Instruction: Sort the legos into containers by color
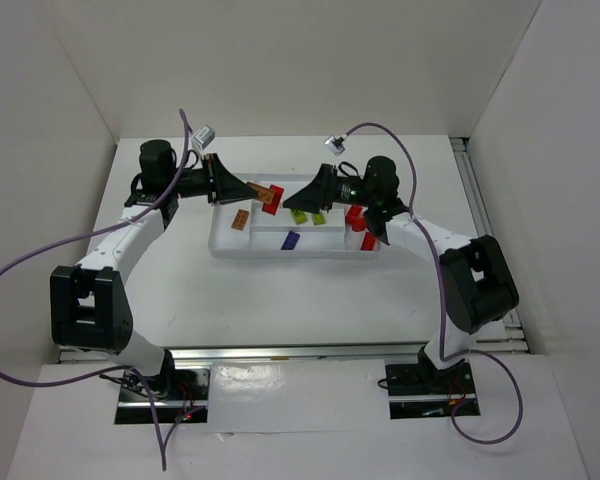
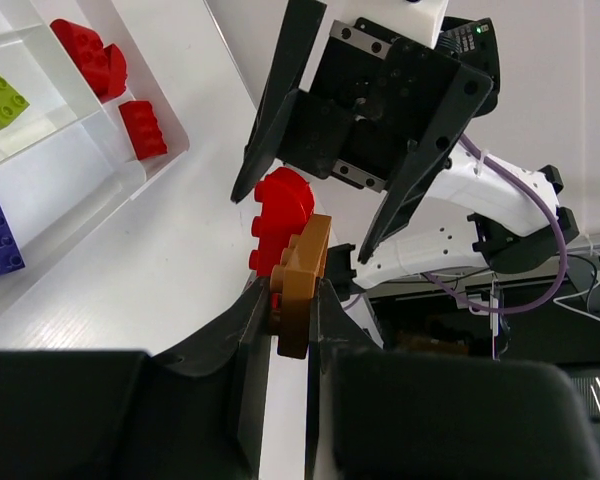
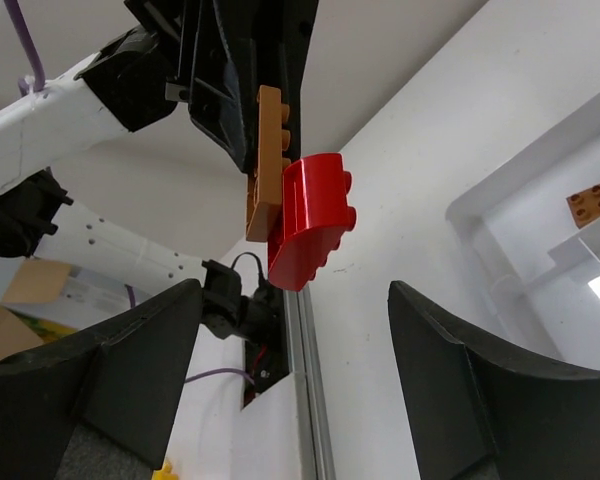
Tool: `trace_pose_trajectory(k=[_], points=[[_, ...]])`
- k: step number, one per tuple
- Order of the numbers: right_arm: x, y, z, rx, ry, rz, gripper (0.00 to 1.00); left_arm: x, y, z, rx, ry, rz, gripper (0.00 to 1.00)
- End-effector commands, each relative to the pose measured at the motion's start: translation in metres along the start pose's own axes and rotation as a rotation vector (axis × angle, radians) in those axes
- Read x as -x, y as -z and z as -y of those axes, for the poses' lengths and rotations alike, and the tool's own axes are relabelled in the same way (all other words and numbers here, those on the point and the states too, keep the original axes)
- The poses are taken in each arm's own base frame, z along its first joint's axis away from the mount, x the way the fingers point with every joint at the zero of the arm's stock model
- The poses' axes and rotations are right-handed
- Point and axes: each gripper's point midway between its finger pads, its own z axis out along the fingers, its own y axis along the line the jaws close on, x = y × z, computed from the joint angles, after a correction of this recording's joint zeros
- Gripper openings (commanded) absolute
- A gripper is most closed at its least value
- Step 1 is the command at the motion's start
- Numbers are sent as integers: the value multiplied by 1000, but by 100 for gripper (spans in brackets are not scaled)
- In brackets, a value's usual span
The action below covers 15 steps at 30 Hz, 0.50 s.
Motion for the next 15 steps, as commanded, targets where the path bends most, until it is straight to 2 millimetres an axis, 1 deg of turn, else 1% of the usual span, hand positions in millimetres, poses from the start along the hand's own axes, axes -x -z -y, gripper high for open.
trace_pose_trajectory(k=[1, 2, 3, 4, 5, 6, 7, 12, 15], points=[[14, -13, -30, 111, 93, 14, 82, 4, 3, 15, -41, -78, -8, 0], [16, -15, -29, 112, 95, 14, 80, 4, 3, 15, -41, -78, -8, 0], [15, -19, -30, 120, 95, 8, 78, 4, 3, 15, -41, -78, -8, 0], [18, -20, -32, 124, 102, 11, 77, 4, 3, 15, -41, -78, -8, 0], [17, -21, -29, 124, 91, 10, 75, 2, 2, 12, -38, -70, -10, 0], [15, -23, -33, 134, 97, 7, 73, 2, 2, 12, -38, -70, -10, 0], [14, -24, -31, 138, 91, 9, 69, 2, 2, 12, -38, -70, -10, 0], [15, -26, -27, 139, 82, 9, 61, 2, 2, 12, -38, -70, -10, 0], [14, -27, -25, 139, 71, 8, 53, 2, 2, 12, -38, -70, -10, 0]])
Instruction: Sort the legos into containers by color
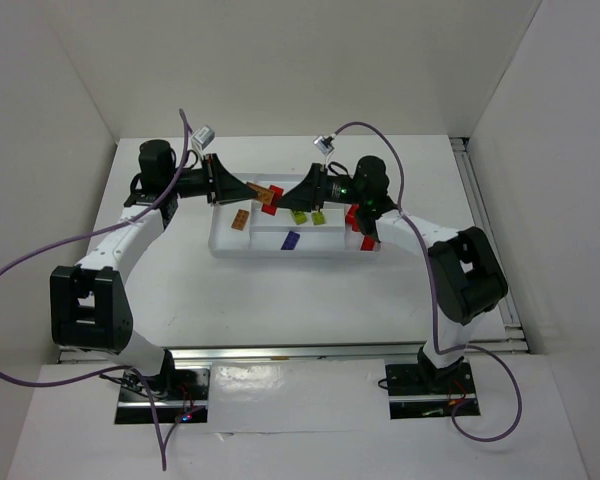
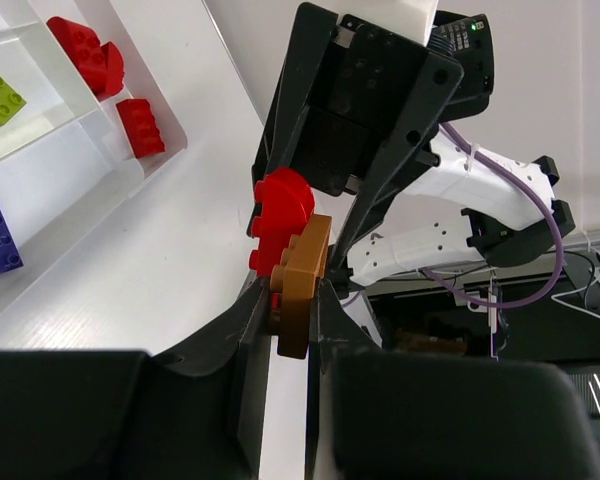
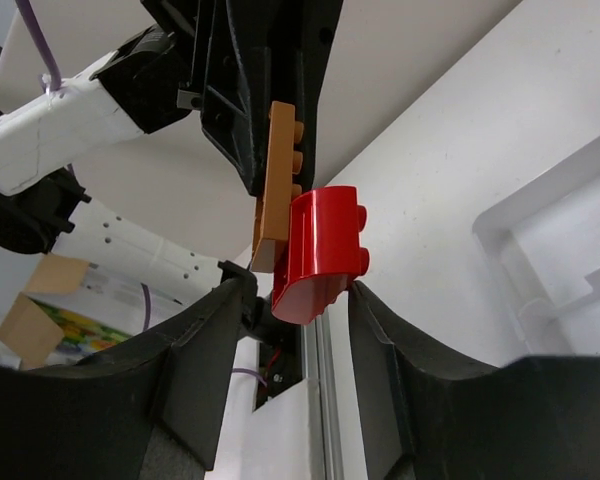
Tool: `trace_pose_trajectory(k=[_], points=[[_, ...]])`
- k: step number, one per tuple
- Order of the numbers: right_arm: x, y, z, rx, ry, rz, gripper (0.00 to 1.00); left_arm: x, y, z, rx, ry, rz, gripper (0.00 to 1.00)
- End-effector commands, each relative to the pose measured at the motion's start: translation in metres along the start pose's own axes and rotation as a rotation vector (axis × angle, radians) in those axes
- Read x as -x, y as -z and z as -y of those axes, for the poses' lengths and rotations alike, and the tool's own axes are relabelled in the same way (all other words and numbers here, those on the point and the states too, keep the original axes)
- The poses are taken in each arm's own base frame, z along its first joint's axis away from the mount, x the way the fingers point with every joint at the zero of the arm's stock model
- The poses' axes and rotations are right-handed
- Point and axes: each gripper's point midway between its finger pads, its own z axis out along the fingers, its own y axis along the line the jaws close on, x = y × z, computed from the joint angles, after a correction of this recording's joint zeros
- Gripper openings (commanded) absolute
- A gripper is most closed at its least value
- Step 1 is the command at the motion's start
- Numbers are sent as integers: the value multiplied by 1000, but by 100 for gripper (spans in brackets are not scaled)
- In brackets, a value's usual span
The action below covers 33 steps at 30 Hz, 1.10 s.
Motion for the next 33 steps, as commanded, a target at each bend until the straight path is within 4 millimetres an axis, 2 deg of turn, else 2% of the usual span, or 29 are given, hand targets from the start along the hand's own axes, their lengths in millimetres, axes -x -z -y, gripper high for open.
trace_pose_trajectory(k=[1, 7, 11, 14, 17, 19, 21, 22, 24, 25, 26, 27, 28, 31, 33], points=[[18, -7, -19, 72, 99, 31, 52, 3, 2, 11, -31, -69, -3, 0], [16, -8, -14, 74, 80, 31, 43, 1, 2, 8, -29, -61, -5, 0], [12, -10, 10, -16, 15, 37, 30, 0, 3, 15, -56, -86, -12, 0], [11, -10, 28, -101, -4, 39, 25, -3, 4, 16, -63, -69, -18, 0], [9, -2, 60, -292, -41, 55, 23, -3, 4, 16, -63, -69, -18, 0], [13, 4, 64, -356, -10, 71, 23, 0, 6, 15, -56, -73, -13, 0], [16, 28, 78, -468, -38, 95, 23, 3, 10, 15, -39, -78, 1, 0], [17, 44, 95, -568, -22, 121, 23, 4, 10, 11, -13, -73, 7, 0], [20, 86, 122, -777, -36, 160, 23, 13, 17, 10, 31, -87, 40, 0], [19, 101, 130, -841, -13, 155, 23, 15, 19, 8, 60, -131, 50, 0], [13, 118, 143, -907, -24, 150, 23, 13, 20, -1, 116, -80, 55, 0], [20, 144, 152, -997, -31, 181, 23, 16, 23, -6, 149, -75, 69, 0], [15, 159, 161, -1047, -35, 177, 23, 21, 25, -12, 197, -97, 91, 0], [19, 199, 178, -1181, -39, 211, 23, 19, 28, -26, 269, -65, 103, 0], [26, 212, 185, -1240, -30, 231, 23, 21, 30, -36, 322, -56, 123, 0]])
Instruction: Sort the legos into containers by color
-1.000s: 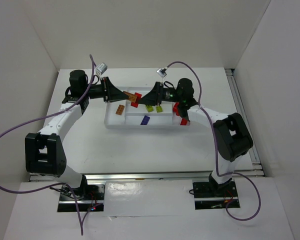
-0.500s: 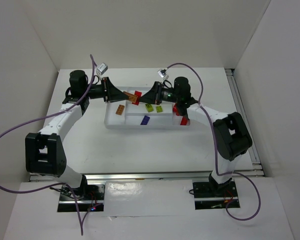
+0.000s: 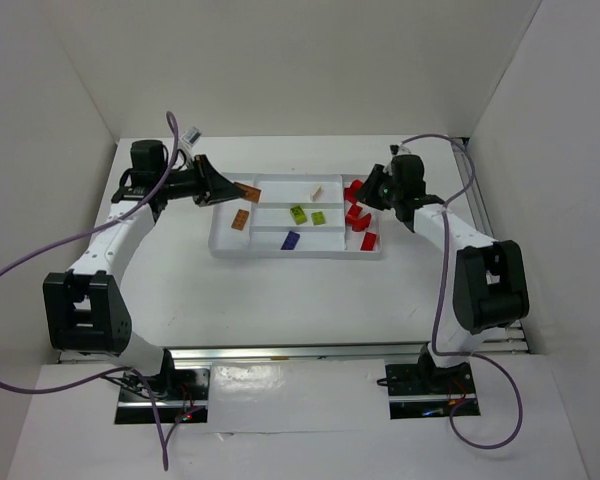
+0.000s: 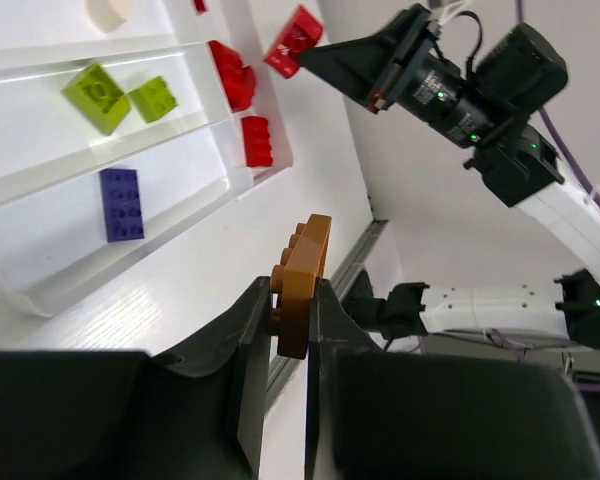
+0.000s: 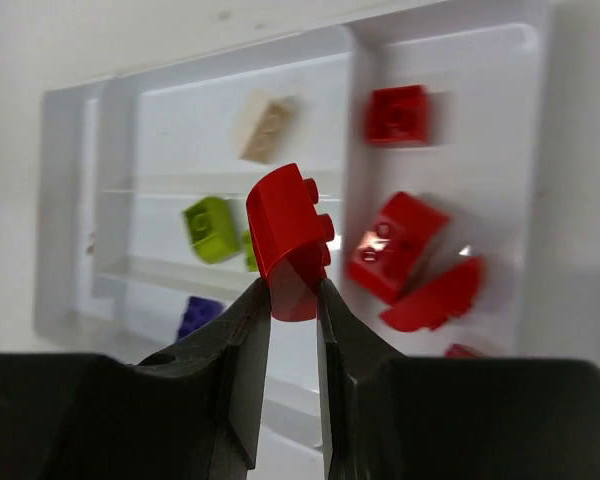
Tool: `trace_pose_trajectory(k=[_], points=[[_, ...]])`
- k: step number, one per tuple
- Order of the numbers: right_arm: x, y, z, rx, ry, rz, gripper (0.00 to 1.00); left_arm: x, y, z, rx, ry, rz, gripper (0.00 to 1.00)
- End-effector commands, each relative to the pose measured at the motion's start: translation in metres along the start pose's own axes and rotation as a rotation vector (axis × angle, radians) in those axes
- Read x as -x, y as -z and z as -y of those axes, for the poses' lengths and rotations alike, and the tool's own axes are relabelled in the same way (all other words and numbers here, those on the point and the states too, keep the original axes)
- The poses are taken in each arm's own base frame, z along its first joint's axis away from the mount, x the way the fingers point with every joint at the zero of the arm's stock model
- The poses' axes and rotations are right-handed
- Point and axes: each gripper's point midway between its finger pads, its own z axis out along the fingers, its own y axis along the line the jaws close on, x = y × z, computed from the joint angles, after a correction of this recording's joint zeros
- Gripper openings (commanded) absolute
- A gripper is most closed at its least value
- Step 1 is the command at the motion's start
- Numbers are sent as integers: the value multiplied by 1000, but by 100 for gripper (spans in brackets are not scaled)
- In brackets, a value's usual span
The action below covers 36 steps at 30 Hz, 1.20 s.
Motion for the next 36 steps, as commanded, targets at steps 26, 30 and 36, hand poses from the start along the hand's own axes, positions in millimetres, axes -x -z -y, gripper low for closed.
trace_pose_trajectory(k=[26, 30, 36], points=[[80, 21, 42, -223, 85, 211, 68, 9, 19, -56, 410, -11, 87, 0], [76, 48, 39, -231, 87, 240, 67, 18, 21, -86, 539, 22, 119, 0], [60, 68, 45, -263, 109, 219, 67, 27, 13, -120, 644, 75, 135, 0]])
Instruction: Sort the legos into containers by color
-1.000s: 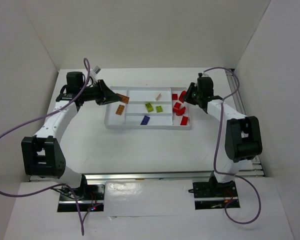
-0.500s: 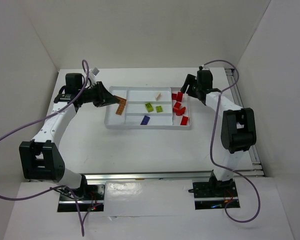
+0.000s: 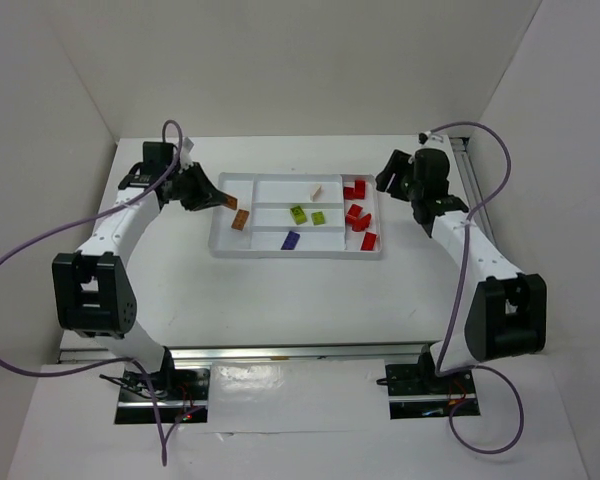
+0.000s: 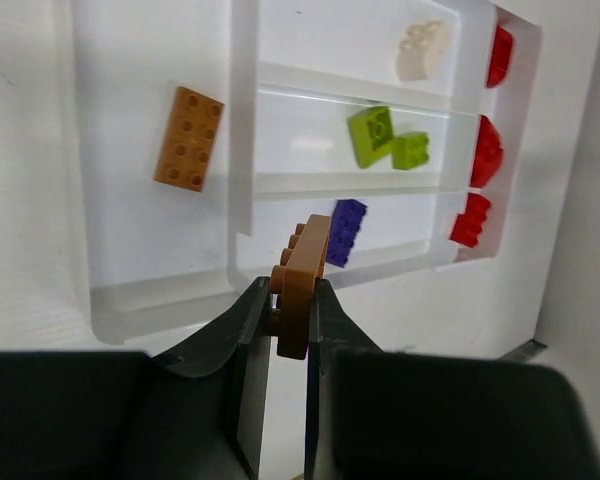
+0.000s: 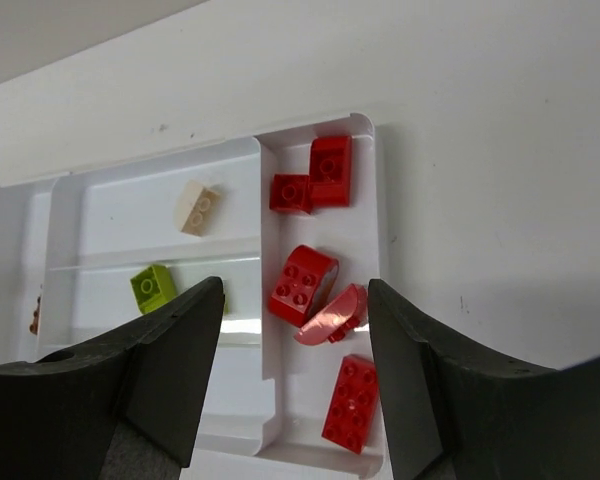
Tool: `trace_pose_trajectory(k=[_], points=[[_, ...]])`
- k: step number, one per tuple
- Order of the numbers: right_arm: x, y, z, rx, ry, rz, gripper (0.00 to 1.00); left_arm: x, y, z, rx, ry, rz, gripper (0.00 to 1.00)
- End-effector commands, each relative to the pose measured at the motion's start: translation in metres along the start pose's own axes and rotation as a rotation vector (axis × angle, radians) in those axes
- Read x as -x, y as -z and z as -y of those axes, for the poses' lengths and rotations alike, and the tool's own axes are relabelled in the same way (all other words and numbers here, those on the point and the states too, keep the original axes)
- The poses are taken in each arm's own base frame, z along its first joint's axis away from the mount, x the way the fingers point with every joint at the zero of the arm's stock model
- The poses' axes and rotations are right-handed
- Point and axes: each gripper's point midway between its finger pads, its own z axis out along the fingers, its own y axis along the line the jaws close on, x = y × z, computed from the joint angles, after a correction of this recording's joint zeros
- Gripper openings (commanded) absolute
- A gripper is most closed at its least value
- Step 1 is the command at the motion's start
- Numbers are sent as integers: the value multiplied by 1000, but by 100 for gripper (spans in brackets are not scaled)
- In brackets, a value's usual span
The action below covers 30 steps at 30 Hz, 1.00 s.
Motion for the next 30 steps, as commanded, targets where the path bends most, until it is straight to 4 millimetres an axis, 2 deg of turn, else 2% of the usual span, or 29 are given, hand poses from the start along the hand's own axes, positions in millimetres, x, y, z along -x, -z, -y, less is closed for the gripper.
trace_pose_trajectory(k=[1, 3, 4, 6, 10, 12, 13, 14, 16, 17, 18, 20, 22, 23, 24, 25, 26, 27, 29, 30], points=[[-9, 17, 9, -33, 26, -13, 67, 17, -15, -13, 80, 23, 37, 0], [-18, 23, 11, -29, 17, -27, 67, 23, -25, -19, 100, 33, 45, 0], [-15, 30, 10, -22, 16, -11, 67, 23, -36, -27, 118, 50, 35, 0], [-25, 34, 11, -16, 5, -27, 67, 30, -46, -31, 129, 53, 35, 0], [-29, 40, 13, -22, 6, -41, 68, 40, -69, -35, 145, 31, 10, 0], [-34, 43, 15, -28, 6, -54, 68, 48, -77, -38, 160, 36, 3, 5], [-36, 43, 16, -32, 6, -64, 68, 50, -79, -38, 160, 36, 3, 11], [-34, 45, 15, -28, 6, -55, 68, 58, -80, -36, 160, 20, 20, 37], [-34, 45, 15, -28, 6, -55, 68, 59, -87, -41, 178, 28, 7, 71], [-34, 45, 15, -28, 6, -55, 68, 61, -87, -42, 188, 29, 7, 83], [-34, 45, 15, -28, 6, -55, 68, 68, -85, -34, 184, 7, 20, 91], [-36, 46, 16, -32, 6, -65, 68, 64, -86, -39, 208, 16, 2, 92], [-33, 48, 15, -28, 6, -55, 69, 69, -75, -26, 196, -4, 32, 92], [-33, 48, 15, -28, 6, -55, 71, 74, -61, -15, 181, -16, 59, 92], [-36, 49, 16, -32, 6, -65, 73, 76, -53, -3, 163, -43, 75, 92], [-30, 49, 15, -37, 6, -50, 78, 73, -45, -1, 161, -45, 81, 92], [-34, 50, 23, -78, 7, -63, 95, 69, -38, 15, 138, -78, 87, 91], [-32, 49, 28, -111, 0, -65, 100, 74, -17, 34, 107, -103, 130, 91], [-24, 48, 37, -188, -31, -51, 100, 66, 0, 53, 63, -164, 138, 91], [-26, 50, 57, -302, -33, -50, 100, 67, 8, 66, 24, -199, 168, 91]])
